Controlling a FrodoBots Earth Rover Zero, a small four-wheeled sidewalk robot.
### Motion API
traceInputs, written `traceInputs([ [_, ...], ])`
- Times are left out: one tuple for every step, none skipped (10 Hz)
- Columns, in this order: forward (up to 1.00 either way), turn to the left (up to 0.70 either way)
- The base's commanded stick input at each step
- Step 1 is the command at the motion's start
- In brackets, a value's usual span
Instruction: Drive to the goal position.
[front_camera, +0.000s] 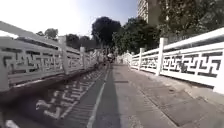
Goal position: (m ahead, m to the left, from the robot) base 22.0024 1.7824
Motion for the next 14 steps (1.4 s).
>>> traceInputs([
  [0.7,0.0],
  [0.7,0.0],
  [0.7,0.0],
  [0.7,0.0],
  [0.7,0.0],
  [0.7,0.0],
  [0.7,0.0],
  [0.7,0.0],
  [0.7,0.0],
  [0.7,0.0],
  [0.7,0.0],
  [0.7,0.0],
  [0.7,0.0],
  [0.7,0.0],
])
